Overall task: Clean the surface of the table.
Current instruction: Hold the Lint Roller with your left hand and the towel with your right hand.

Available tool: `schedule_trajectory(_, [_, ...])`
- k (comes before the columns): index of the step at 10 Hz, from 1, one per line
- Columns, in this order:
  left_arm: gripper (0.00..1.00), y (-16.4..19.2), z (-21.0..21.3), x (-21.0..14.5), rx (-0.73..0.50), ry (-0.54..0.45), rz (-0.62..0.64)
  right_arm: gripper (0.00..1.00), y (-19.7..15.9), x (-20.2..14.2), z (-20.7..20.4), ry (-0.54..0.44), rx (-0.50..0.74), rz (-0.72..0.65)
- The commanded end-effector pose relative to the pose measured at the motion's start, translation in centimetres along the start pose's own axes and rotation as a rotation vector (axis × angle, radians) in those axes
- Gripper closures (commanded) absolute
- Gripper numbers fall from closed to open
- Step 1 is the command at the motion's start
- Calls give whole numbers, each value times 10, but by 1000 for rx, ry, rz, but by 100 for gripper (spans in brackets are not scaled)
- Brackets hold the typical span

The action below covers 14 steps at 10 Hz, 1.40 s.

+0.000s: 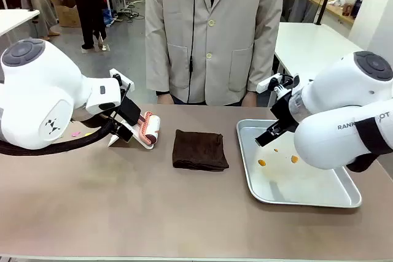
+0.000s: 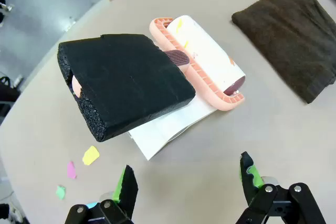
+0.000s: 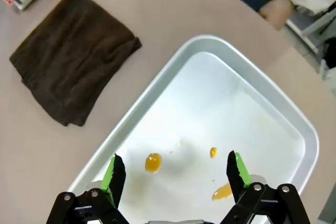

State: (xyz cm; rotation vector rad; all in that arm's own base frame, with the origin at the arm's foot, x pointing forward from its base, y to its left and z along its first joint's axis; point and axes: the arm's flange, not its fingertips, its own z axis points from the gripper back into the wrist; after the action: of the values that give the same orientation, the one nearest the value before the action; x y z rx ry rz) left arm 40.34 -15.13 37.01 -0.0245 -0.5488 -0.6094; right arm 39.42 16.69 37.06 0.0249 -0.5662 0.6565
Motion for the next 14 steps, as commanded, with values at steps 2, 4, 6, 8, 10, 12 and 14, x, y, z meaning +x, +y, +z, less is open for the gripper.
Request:
schedule_trajectory(2, [0, 0, 0, 0, 0, 0, 0, 0, 0, 0, 0, 0, 0, 0])
schedule_trajectory(4, [0, 0, 0, 0, 0, 0, 0, 0, 0, 0, 0, 0, 0, 0])
schedule_trajectory(6, [0, 0, 0, 0, 0, 0, 0, 0, 0, 0, 0, 0, 0, 0])
schedule_trajectory(8, [0, 0, 0, 0, 0, 0, 0, 0, 0, 0, 0, 0, 0, 0])
schedule_trajectory(10, [0, 0, 0, 0, 0, 0, 0, 0, 0, 0, 0, 0, 0, 0])
schedule_trajectory(12, [0, 0, 0, 0, 0, 0, 0, 0, 0, 0, 0, 0, 0, 0])
schedule_trajectory(14, [0, 0, 0, 0, 0, 0, 0, 0, 0, 0, 0, 0, 0, 1])
